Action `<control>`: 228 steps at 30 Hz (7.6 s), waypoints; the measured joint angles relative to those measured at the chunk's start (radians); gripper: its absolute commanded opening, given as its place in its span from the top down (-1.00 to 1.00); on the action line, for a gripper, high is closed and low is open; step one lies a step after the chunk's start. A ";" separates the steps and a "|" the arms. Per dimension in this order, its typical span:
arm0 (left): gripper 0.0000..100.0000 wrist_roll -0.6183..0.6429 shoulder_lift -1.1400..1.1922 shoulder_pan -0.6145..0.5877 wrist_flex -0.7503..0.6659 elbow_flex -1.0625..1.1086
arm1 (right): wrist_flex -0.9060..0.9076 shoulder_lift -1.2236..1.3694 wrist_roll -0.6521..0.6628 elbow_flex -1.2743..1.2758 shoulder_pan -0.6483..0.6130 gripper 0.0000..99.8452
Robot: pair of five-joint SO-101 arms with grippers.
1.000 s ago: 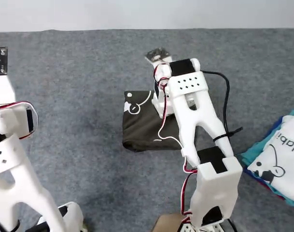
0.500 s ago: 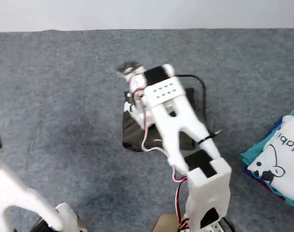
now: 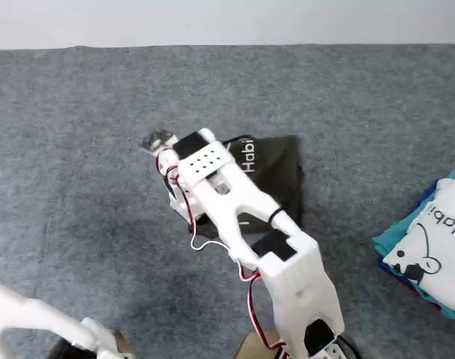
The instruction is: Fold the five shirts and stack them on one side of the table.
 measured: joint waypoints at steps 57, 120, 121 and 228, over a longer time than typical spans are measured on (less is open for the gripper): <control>0.99 0.000 -0.071 0.000 0.000 0.003 | -0.084 -0.098 0.043 -0.298 0.241 0.98; 0.99 -0.129 -0.118 0.095 0.000 0.215 | -0.311 -0.032 -0.341 0.229 0.479 0.98; 0.99 -0.129 -0.118 0.095 0.000 0.215 | -0.311 -0.032 -0.341 0.229 0.485 0.98; 0.99 -0.129 -0.118 0.212 -0.077 0.304 | -0.537 0.084 -1.060 0.126 0.614 0.96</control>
